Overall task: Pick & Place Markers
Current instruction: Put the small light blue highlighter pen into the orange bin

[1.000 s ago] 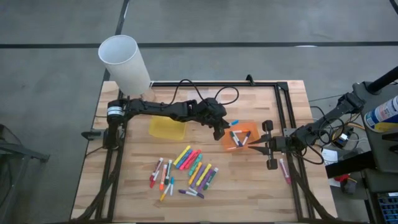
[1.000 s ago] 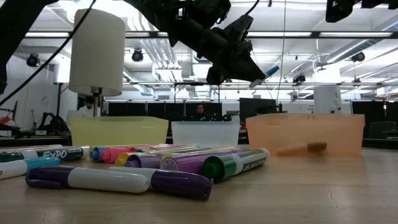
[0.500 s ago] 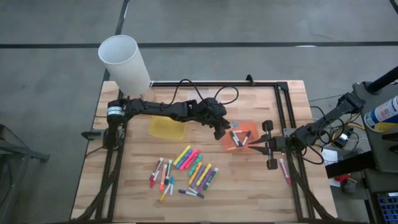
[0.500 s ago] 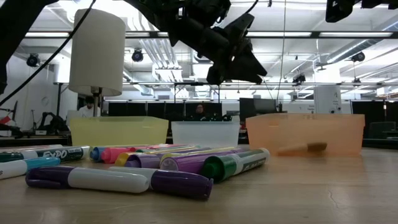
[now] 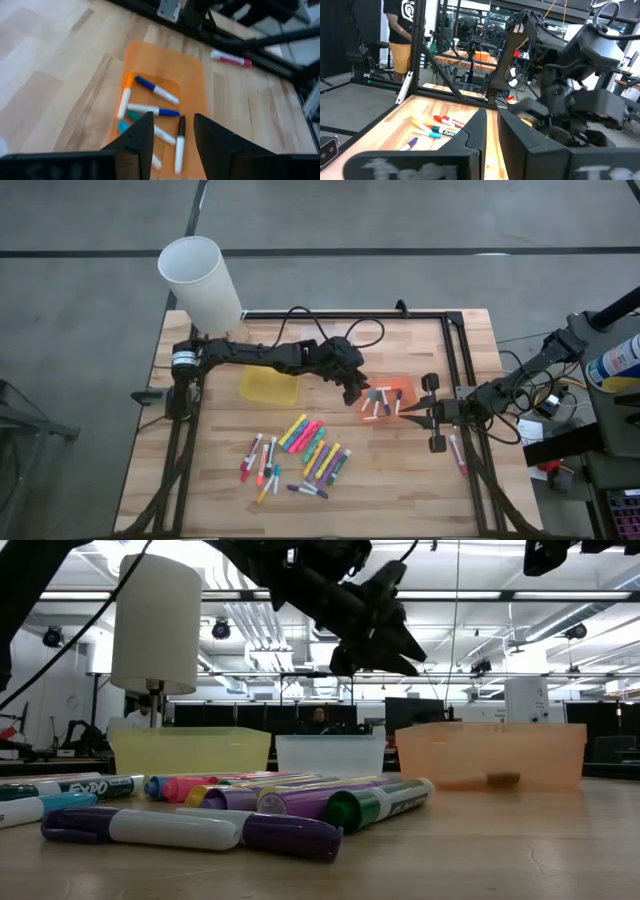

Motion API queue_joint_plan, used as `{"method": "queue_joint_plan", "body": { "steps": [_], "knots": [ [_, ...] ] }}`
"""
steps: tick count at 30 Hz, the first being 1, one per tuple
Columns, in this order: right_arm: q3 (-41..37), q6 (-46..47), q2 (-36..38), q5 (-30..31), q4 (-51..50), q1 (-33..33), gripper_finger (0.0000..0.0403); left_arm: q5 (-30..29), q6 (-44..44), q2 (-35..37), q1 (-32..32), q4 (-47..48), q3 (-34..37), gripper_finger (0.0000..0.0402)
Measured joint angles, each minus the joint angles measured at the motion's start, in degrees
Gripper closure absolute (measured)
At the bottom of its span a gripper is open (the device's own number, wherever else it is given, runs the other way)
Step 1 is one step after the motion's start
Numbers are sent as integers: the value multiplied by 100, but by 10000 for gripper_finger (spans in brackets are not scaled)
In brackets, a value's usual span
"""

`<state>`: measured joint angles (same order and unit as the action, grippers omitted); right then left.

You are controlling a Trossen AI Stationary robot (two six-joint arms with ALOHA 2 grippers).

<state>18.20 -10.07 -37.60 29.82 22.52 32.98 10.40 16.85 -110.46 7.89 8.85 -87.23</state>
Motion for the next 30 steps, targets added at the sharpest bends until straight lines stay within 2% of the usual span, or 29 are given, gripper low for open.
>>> {"method": "queue_joint_plan", "body": {
  "steps": [8,24,30],
  "knots": [
    [0,0,0,0,-4,1,360,59,-502,545,-83,1111,-70,270],
    [0,0,0,0,0,-1,360,23,-539,670,-291,1568,-64,271],
    [0,0,0,0,0,-1,360,12,-956,839,-691,2606,-62,271]
  ]
}}
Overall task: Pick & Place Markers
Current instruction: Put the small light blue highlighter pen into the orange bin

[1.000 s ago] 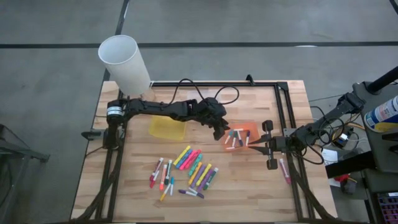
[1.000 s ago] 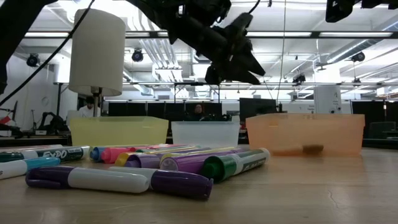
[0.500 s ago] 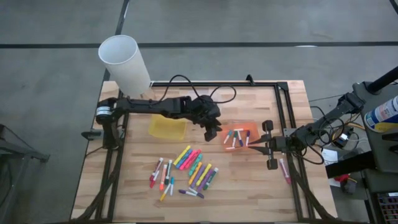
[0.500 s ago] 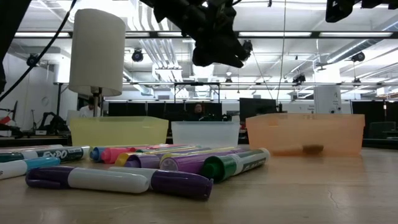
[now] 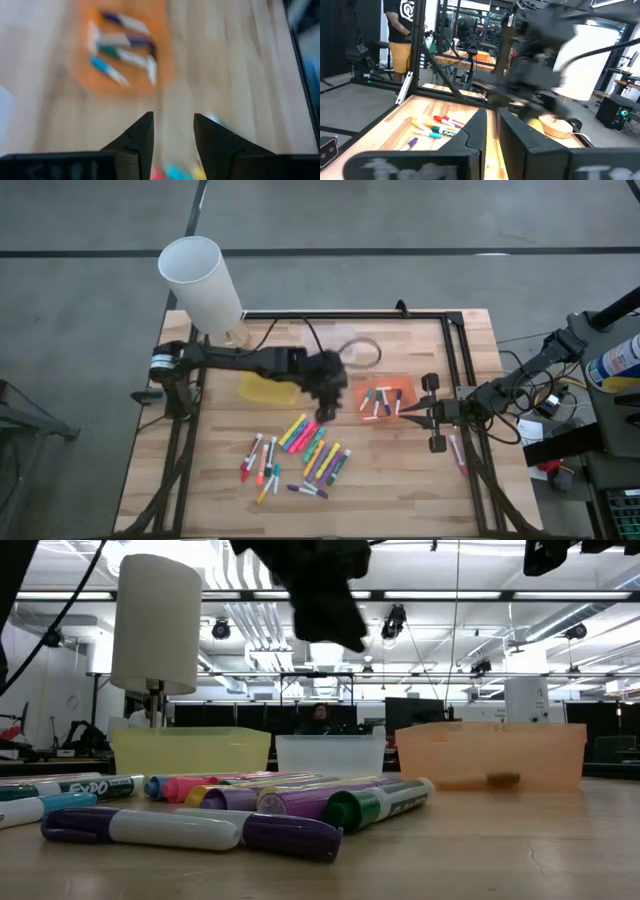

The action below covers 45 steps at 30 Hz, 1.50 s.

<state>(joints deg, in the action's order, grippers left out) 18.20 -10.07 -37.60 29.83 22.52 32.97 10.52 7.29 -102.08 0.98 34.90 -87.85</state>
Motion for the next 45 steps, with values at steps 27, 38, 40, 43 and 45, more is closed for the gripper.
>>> {"method": "queue_joint_plan", "body": {
  "steps": [27,38,40,43,45],
  "knots": [
    [0,0,0,0,0,0,360,-668,4653,30,-2238,1751,1545,271],
    [0,0,1,0,0,1,360,-775,6149,39,-2671,968,2150,271],
    [0,0,2,0,0,0,360,-862,6186,39,-2676,899,2149,271],
    [0,0,2,0,0,2,360,-820,6221,24,-2676,921,2107,271],
    [0,0,2,0,0,1,360,-726,6337,21,-2676,903,1982,271]
  ]
}}
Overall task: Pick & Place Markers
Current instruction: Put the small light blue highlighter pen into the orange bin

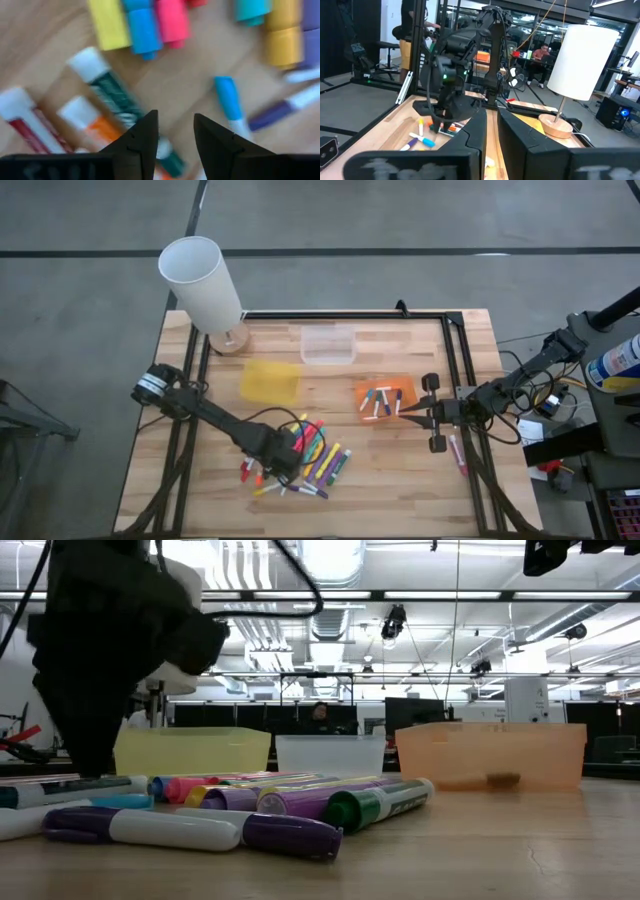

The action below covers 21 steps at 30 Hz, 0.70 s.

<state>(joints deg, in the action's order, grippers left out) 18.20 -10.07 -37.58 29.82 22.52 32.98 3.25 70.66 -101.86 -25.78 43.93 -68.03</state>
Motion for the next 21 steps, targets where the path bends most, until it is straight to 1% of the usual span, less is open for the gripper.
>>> {"method": "queue_joint_plan", "body": {
  "steps": [3,6,10,16,21],
  "knots": [
    [0,0,0,0,0,1,360,11,121,0,-24,-62,-261,271],
    [0,0,0,0,0,-1,360,4,151,1,-59,-401,-412,271],
    [0,0,0,0,0,1,360,13,460,-29,-59,-625,-355,271],
    [0,0,0,0,0,-1,360,-169,548,-179,-122,-871,-330,271],
    [0,0,0,0,-1,0,360,-233,545,-304,-140,-856,-297,271]
  ]
}}
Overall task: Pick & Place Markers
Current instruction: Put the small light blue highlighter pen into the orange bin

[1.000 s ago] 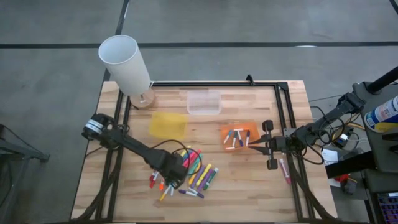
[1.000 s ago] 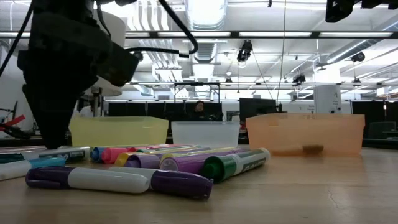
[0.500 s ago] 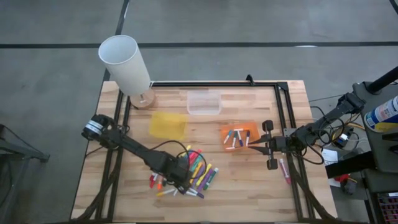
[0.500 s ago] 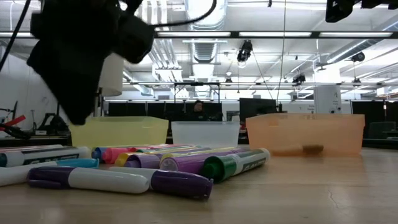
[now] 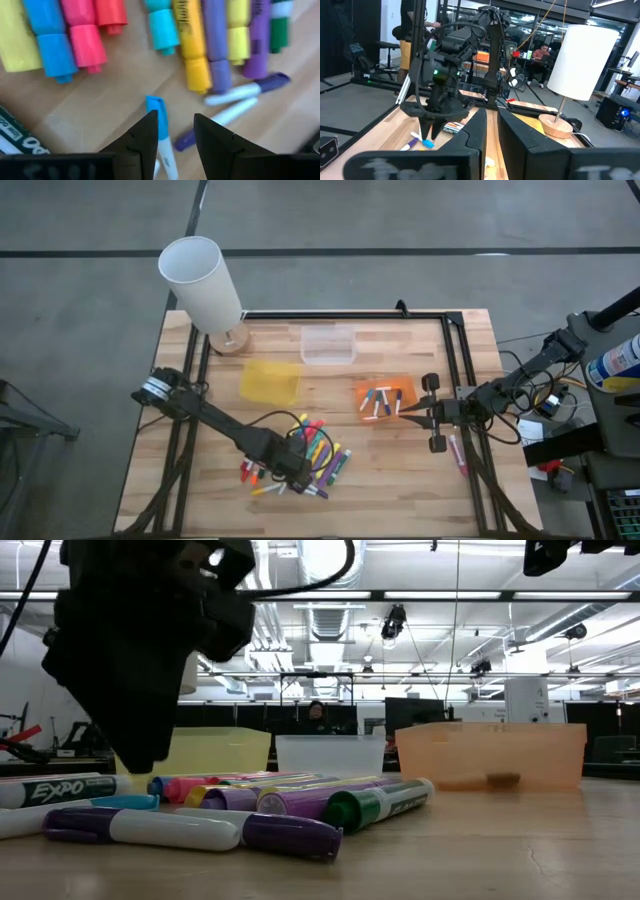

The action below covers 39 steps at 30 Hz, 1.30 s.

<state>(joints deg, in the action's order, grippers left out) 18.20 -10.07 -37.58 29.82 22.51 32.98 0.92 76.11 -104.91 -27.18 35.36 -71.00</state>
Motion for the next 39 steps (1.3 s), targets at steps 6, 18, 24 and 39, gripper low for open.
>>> {"method": "queue_joint_plan", "body": {
  "steps": [6,18,24,39],
  "knots": [
    [0,0,0,0,0,-1,360,-103,-57,-224,-96,69,2,271],
    [0,0,-1,0,1,1,360,-258,-521,-653,-149,377,-25,290],
    [0,0,0,2,1,1,360,-255,-833,-540,-105,381,-18,376],
    [0,0,0,0,-1,-1,360,-715,-1537,193,370,1444,-754,373]
  ]
}}
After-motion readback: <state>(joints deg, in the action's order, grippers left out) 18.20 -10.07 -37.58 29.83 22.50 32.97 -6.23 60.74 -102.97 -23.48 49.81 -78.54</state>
